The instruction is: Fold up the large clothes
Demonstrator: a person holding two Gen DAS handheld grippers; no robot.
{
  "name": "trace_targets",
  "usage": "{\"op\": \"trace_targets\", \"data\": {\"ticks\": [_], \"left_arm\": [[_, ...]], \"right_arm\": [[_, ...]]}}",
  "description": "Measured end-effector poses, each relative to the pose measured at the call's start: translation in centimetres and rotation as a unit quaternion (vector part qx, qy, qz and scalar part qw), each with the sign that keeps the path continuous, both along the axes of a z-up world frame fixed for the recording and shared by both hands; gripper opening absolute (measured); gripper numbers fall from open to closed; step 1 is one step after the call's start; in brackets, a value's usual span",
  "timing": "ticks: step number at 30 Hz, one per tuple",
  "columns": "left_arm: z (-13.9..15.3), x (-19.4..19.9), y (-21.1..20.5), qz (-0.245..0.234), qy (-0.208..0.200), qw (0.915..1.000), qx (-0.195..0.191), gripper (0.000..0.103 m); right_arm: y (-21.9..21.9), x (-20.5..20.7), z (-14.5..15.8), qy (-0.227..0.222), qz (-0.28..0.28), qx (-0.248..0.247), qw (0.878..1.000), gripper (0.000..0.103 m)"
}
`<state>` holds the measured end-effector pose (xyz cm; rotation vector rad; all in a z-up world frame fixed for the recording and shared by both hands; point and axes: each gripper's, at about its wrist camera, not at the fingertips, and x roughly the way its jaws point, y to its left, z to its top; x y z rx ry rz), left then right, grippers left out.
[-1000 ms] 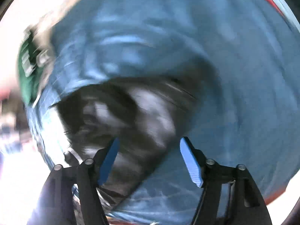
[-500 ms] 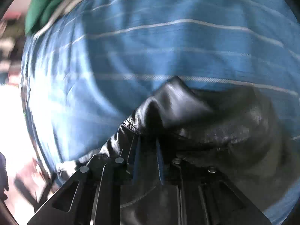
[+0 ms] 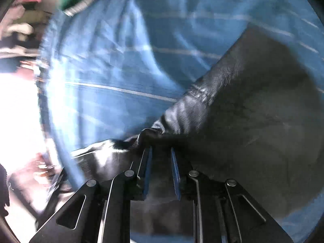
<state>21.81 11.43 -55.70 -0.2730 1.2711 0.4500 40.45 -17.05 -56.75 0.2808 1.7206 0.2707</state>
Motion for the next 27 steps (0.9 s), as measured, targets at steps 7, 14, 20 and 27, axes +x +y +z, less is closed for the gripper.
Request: {"op": "trace_targets", "data": {"ticks": [7,14,20,27], "left_arm": [[1.9,1.9,-6.1,-0.073,-0.015,0.9972,-0.013,0.092],[-0.3,4.1,-13.0,-0.133,0.007,0.9906,-0.032,0.092],[-1.4,4.9,-16.0,-0.158,0.023,0.9870,-0.020,0.092],[-5.8,5.4,-16.7,-0.142,0.046,0.9886,-0.019,0.103]], "right_arm": [[-4.9,0.2,6.0,-0.021,-0.069,0.045,0.996,0.022],[-10.7,1.0,0.6,0.003,-0.083,0.011,0.996,0.020],[-16.0,-1.8,5.2,-0.012,-0.138,0.073,0.988,0.053],[-29.6,-12.6,5.6,-0.033,-0.307,0.116,0.944,0.068]]}}
